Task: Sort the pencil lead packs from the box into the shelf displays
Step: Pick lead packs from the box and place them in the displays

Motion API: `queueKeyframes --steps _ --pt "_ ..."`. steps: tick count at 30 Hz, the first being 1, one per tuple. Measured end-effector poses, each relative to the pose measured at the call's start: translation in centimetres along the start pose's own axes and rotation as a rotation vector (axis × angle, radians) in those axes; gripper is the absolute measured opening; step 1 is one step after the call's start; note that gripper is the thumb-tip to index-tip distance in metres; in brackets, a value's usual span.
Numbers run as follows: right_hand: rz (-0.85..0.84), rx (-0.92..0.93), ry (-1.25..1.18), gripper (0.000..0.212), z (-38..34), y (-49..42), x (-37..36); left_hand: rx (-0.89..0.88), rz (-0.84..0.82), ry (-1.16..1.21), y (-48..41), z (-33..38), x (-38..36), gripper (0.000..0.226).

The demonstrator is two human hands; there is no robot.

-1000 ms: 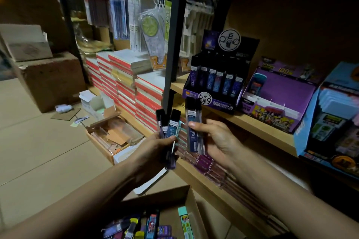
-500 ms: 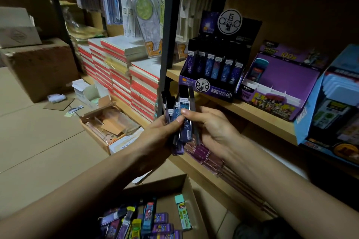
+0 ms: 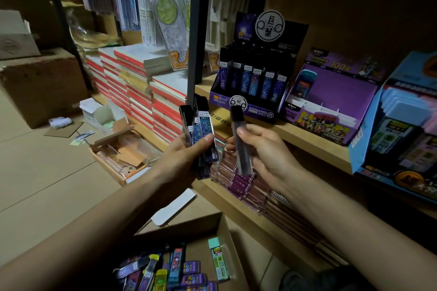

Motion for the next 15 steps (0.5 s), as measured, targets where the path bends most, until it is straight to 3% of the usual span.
queueKeyframes --steps 5,10,15 --pt "0.125 0.069 0.079 0.01 -1.9 -1.1 2.0 -0.008 0.086 -0.048 -1.3 0.6 0.6 0.06" --pt "0.106 0.232 0.095 0.004 -3.7 -1.8 2.1 -0.037 0.096 0.013 -2.4 0.9 1.2 0.044" --pt "0.055 0.158 0.017 0.041 -3.0 -2.6 1.1 -0.038 0.114 -0.009 -2.6 1.0 1.7 0.054"
Point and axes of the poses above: each hand's wrist, its own y-axis away from the middle knuckle, its own x-axis out of the back of the hand, z = x × y, the point moved 2 cm from there along -y, towards the middle knuckle, and after that the axes turned 4 degrees about y, right-handed, at the moved point
